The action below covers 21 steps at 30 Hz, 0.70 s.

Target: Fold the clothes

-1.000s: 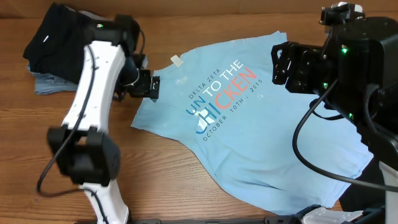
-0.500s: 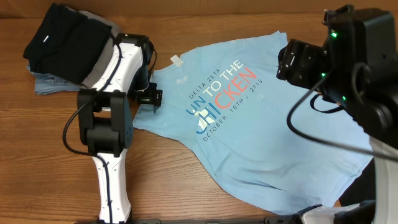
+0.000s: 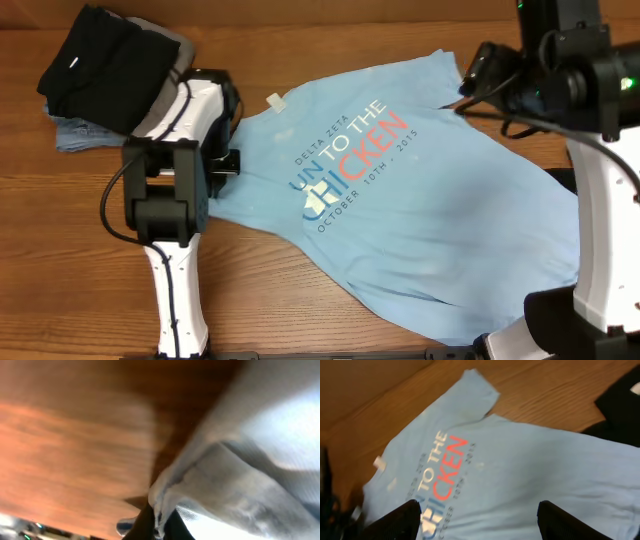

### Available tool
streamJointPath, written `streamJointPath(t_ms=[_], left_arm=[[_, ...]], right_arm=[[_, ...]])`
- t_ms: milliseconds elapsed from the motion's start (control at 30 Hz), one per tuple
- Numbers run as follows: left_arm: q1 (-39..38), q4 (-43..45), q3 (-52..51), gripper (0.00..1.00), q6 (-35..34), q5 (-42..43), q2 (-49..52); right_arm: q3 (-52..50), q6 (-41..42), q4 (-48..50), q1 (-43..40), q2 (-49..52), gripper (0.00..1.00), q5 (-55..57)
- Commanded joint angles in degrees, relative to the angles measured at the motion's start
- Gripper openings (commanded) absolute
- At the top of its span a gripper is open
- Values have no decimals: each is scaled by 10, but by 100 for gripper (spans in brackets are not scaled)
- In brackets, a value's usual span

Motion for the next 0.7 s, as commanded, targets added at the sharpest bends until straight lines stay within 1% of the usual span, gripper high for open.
streamJointPath(t_ms=[0, 133, 267, 367, 467, 500, 567, 633, 667], left_arm=[[75, 14, -42, 4, -49, -35, 17], [139, -7, -45, 4, -58, -33, 17], [200, -21, -45, 4, -56, -31, 0], [226, -14, -45, 4, -25, 24, -30], [233, -5, -45, 5, 34, 108, -78], [231, -3, -45, 10, 49, 131, -96], [218, 1, -44, 15, 70, 175, -137], [195, 11, -42, 23, 90, 214, -177], [166, 33, -42, 33, 99, 225, -213]], right_arm=[[1, 7, 1, -38, 4, 78, 0], [0, 7, -6, -68, 8, 78, 0], [-22, -21, -4, -94, 16, 80, -21], [-52, -38, 2, -106, 28, 80, -54], [-84, -41, 19, -108, 34, 80, -62], [-93, -48, 30, -108, 34, 81, -63], [-97, -52, 43, -108, 34, 83, -67], [-96, -52, 54, -108, 33, 84, -67], [-96, -52, 57, -108, 33, 84, -70]])
